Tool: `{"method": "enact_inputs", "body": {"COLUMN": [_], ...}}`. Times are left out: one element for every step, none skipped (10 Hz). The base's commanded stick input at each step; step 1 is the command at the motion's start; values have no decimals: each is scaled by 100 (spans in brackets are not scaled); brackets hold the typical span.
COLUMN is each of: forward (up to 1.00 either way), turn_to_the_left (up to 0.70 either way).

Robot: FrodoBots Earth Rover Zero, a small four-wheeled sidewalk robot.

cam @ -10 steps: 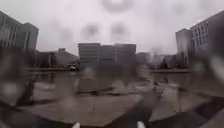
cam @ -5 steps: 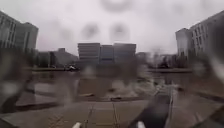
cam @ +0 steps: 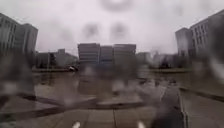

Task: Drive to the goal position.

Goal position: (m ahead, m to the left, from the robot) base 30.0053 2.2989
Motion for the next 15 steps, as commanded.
{"method": "enact_inputs", "body": {"forward": [70, 70, 70, 70, 70, 70, 70, 70, 70, 70, 70, 70, 70, 70, 70], "turn_to_the_left": [0, 0, 0, 2, 9, 14, 10, 3, 0, 0, 0, 0, -2, -4, -14]}}
